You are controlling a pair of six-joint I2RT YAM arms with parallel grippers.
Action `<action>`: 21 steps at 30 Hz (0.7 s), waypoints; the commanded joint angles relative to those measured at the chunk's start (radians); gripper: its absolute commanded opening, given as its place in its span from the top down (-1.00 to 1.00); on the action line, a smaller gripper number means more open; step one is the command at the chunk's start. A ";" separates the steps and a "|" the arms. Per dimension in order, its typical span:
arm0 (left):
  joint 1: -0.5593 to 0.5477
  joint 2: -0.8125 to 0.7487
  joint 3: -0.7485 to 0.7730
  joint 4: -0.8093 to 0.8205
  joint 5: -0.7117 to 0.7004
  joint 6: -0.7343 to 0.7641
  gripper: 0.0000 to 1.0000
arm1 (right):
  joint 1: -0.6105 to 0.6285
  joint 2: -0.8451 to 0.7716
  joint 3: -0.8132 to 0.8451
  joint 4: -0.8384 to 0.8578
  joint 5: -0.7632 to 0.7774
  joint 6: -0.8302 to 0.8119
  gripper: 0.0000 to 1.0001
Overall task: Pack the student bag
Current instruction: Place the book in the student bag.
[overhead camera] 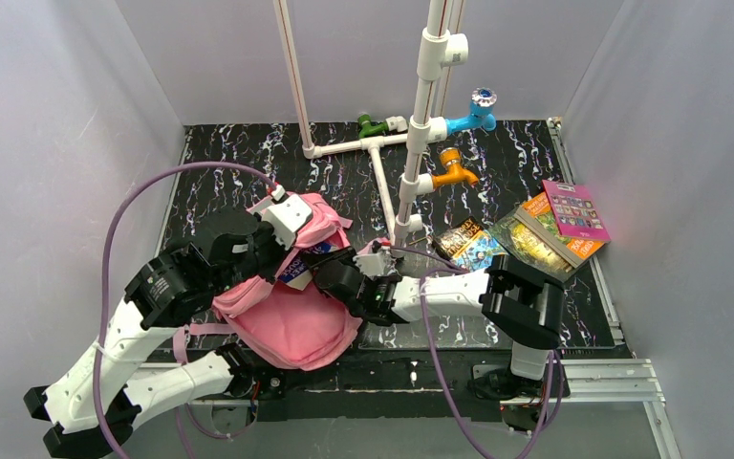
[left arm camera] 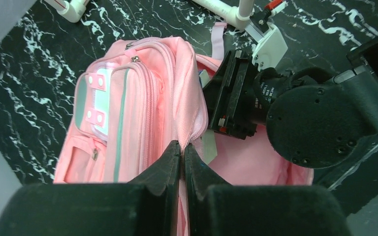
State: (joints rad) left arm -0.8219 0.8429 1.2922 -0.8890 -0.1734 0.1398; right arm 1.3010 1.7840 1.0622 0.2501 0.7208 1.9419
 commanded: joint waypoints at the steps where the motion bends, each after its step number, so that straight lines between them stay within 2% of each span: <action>1: 0.000 -0.017 -0.021 0.092 -0.064 0.125 1.00 | -0.014 0.029 0.101 0.078 0.046 0.121 0.89; 3: -0.001 -0.012 -0.039 0.094 -0.083 0.149 1.00 | -0.019 0.062 0.122 0.078 0.004 0.091 0.83; 4: -0.001 -0.010 -0.048 0.094 -0.089 0.153 1.00 | -0.017 0.080 0.142 0.055 -0.017 0.075 0.70; 8: -0.001 -0.025 -0.075 0.112 -0.130 0.138 1.00 | -0.001 0.123 0.169 0.060 -0.079 -0.016 0.09; 11: -0.001 -0.047 -0.096 0.141 -0.110 0.118 1.00 | 0.001 0.146 0.124 0.172 -0.163 -0.096 -0.47; 13: -0.002 -0.045 -0.087 0.135 -0.099 0.095 1.00 | 0.001 0.156 0.090 0.237 -0.235 -0.135 -0.74; 17: -0.001 -0.051 -0.086 0.124 -0.078 0.064 1.00 | -0.002 0.122 -0.017 0.349 -0.343 -0.284 -0.80; 21: -0.002 -0.056 -0.100 0.124 -0.080 0.054 1.00 | 0.000 0.037 -0.067 0.247 -0.319 -0.471 -0.71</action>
State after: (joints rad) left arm -0.8238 0.8143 1.1915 -0.8162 -0.2359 0.2131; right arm 1.2964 1.9278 1.0344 0.4793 0.4236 1.6882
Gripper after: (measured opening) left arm 0.025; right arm 0.887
